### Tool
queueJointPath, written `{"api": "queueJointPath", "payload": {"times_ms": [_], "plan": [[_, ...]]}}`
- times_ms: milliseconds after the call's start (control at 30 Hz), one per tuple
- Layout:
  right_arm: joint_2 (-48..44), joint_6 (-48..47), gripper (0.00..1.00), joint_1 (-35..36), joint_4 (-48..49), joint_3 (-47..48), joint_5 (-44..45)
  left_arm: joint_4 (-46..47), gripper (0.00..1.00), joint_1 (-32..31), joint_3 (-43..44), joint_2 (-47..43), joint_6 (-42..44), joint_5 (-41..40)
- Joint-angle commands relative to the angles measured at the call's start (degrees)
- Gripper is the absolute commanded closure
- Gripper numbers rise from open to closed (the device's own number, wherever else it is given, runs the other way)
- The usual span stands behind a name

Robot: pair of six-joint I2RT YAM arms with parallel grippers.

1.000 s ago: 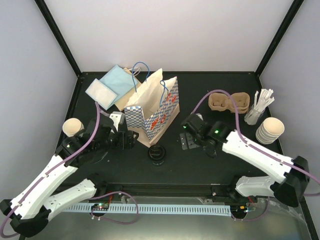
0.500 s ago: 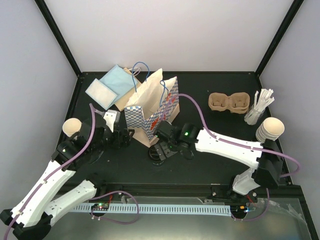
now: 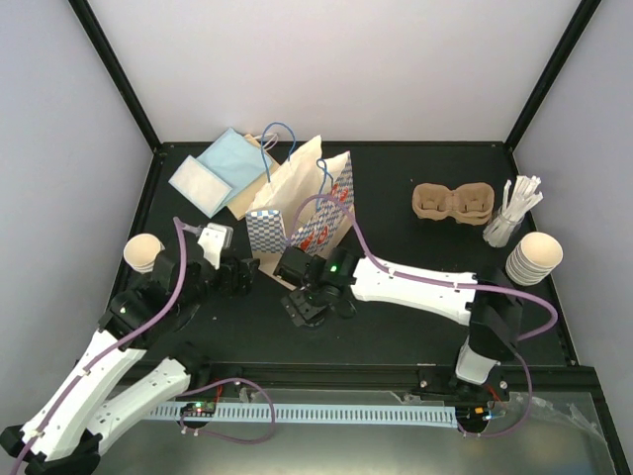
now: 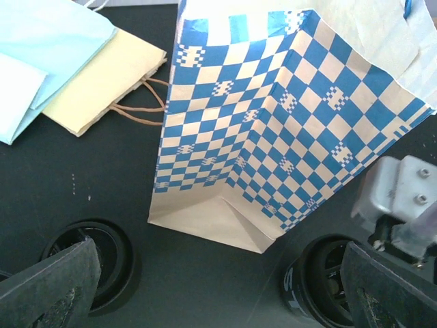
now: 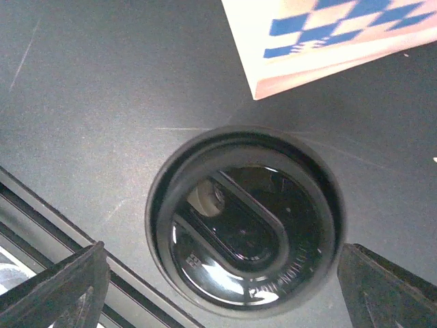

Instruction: Pack the takeout coffee

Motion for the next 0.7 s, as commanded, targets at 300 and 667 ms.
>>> {"api": "queueJointPath", "payload": {"times_ms": [300, 667], "plan": [[5.93, 0.32, 0.07, 1.44, -4.23, 6.15, 4.25, 4.34, 0.01, 0.36, -2.33, -3.84, 0.57, -2.02], [6.44, -0.06, 0.07, 1.5, -5.57, 6.94, 4.69, 4.5, 0.01, 0.37, -2.52, -4.08, 0.34, -1.28]]}}
